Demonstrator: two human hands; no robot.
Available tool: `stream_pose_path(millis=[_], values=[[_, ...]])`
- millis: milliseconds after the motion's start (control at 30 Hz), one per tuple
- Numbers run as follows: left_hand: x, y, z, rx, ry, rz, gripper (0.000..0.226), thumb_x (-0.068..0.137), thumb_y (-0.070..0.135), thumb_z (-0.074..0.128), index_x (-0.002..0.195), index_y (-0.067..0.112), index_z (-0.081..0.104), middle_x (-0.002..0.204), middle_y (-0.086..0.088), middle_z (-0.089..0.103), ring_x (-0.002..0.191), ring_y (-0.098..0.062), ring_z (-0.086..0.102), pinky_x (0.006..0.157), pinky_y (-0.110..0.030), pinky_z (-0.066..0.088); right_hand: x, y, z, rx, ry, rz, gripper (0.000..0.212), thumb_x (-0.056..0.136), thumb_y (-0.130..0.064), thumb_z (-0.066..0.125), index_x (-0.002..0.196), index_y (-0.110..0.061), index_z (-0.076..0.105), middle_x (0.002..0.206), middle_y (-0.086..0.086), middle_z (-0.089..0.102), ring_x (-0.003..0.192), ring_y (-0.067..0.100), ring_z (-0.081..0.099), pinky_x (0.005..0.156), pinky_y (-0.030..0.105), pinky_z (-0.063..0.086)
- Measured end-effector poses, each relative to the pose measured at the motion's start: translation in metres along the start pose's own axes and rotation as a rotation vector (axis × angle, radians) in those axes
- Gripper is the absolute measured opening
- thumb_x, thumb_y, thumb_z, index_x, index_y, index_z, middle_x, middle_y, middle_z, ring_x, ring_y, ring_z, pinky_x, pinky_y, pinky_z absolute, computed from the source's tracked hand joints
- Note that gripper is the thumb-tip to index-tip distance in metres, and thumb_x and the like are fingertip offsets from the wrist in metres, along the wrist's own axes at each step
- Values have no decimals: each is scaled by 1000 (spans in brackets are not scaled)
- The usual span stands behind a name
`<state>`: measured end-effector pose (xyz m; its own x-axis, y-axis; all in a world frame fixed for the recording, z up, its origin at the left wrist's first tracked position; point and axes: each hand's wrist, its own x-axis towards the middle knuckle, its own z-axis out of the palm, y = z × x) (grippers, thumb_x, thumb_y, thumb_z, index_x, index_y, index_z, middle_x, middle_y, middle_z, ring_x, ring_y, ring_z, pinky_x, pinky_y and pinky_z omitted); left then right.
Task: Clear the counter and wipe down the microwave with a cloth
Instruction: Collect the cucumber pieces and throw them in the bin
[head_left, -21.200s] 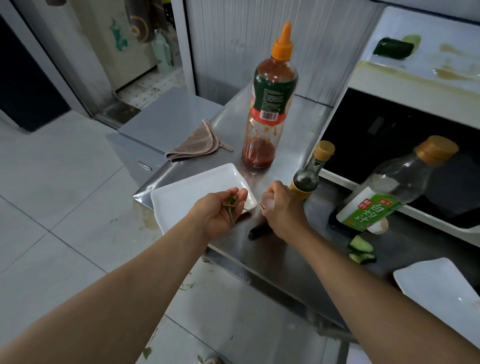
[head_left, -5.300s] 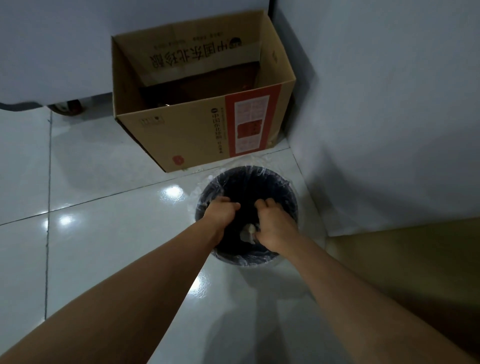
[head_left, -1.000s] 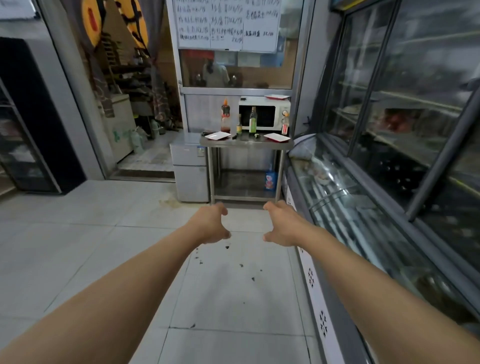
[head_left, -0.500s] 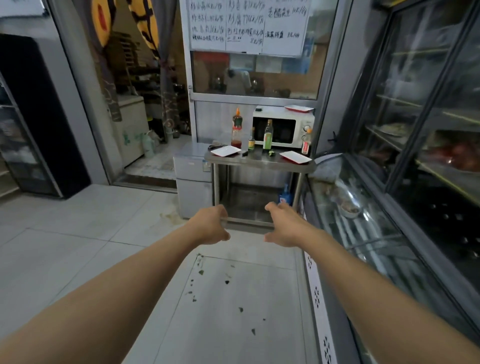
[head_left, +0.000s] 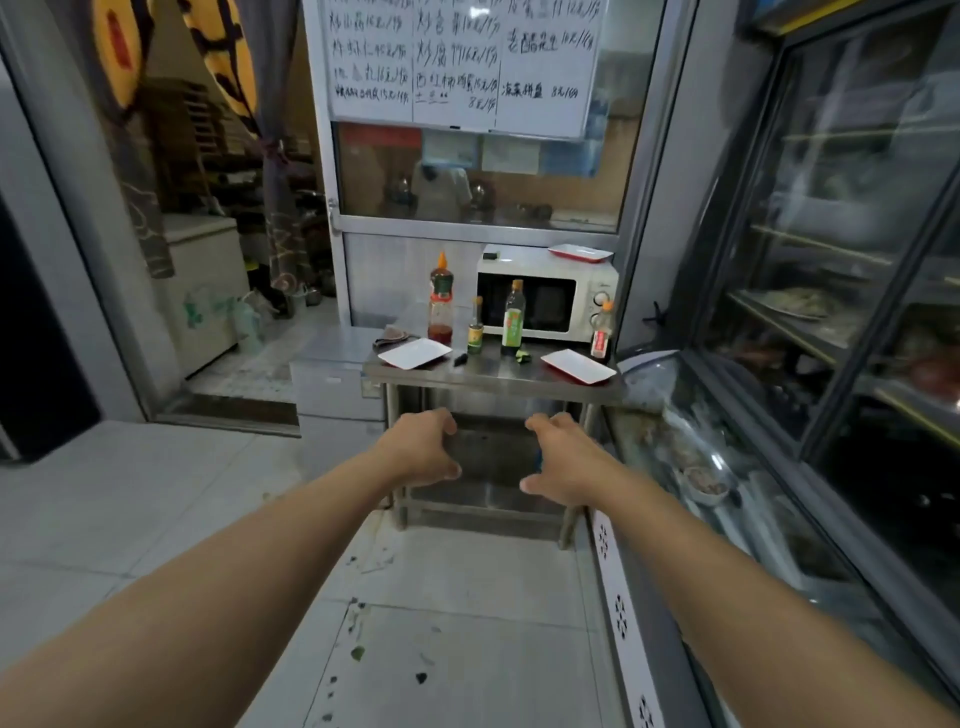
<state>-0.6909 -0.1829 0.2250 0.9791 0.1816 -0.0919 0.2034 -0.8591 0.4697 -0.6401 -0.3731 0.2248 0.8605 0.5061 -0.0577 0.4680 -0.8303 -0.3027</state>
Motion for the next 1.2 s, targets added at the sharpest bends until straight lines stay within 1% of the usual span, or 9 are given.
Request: stream_pose_path(millis=[167, 300, 467, 600, 700, 833, 1000, 1133, 1200], values=[[93, 2, -17, 17, -12, 15, 55, 77, 24, 74, 126, 17, 50, 123, -4, 58, 109, -20, 56, 82, -26, 43, 79, 25, -13, 24, 12, 44, 78, 79, -33, 71, 142, -20, 28, 142, 8, 31, 130, 29, 37, 102, 43, 41], [159, 4, -12, 14, -38, 21, 53, 76, 24, 75, 123, 19, 51, 121, -3, 57, 102, -15, 53, 82, -25, 42, 136, 55, -21, 21, 4, 65, 80, 78, -31, 71, 144, -20, 26, 147, 7, 29, 134, 28, 34, 103, 41, 40], [241, 13, 1, 29, -22, 1, 55, 77, 26, 74, 125, 19, 50, 121, -3, 58, 106, -18, 55, 84, -27, 44, 216, 98, -30, 9, -9, 21, 81, 79, -30, 70, 144, -17, 26, 146, 9, 29, 132, 28, 35, 102, 41, 41], [304, 18, 7, 21, 19, -63, 54, 77, 27, 74, 124, 20, 50, 119, -5, 60, 100, -18, 55, 83, -27, 45, 289, 134, -40, -28, -27, -48, 79, 79, -33, 71, 142, -17, 26, 142, 13, 31, 128, 32, 39, 99, 41, 43], [344, 21, 12, -12, 31, -156, 53, 77, 27, 74, 124, 19, 50, 119, -6, 59, 103, -20, 55, 86, -29, 46, 338, 157, -47, -47, -75, -99, 76, 79, -35, 70, 140, -19, 28, 137, 12, 34, 125, 31, 40, 97, 41, 43], [388, 23, 17, -31, 38, -227, 53, 77, 25, 74, 124, 18, 50, 118, -5, 59, 97, -17, 53, 83, -27, 45, 391, 184, -53, -71, -103, -143, 75, 78, -35, 70, 139, -20, 29, 135, 10, 38, 119, 30, 45, 94, 41, 45], [440, 19, 26, -7, 38, -272, 57, 78, 26, 73, 128, 15, 48, 122, -7, 58, 105, -20, 55, 83, -25, 42, 440, 210, -51, -53, -157, -137, 76, 80, -33, 70, 142, -19, 27, 139, 10, 34, 124, 29, 42, 97, 40, 44], [480, 7, 32, 21, 24, -284, 58, 78, 30, 72, 129, 18, 48, 127, -8, 56, 114, -24, 53, 91, -30, 44, 479, 221, -47, -46, -153, -137, 77, 79, -33, 69, 142, -16, 29, 142, 11, 34, 128, 29, 39, 103, 40, 41], [501, -3, 34, 30, 18, -281, 58, 78, 30, 71, 130, 18, 47, 127, -7, 55, 114, -24, 53, 90, -30, 44, 498, 223, -42, -40, -156, -132, 79, 78, -33, 69, 143, -16, 28, 144, 11, 32, 130, 28, 38, 105, 38, 39]])
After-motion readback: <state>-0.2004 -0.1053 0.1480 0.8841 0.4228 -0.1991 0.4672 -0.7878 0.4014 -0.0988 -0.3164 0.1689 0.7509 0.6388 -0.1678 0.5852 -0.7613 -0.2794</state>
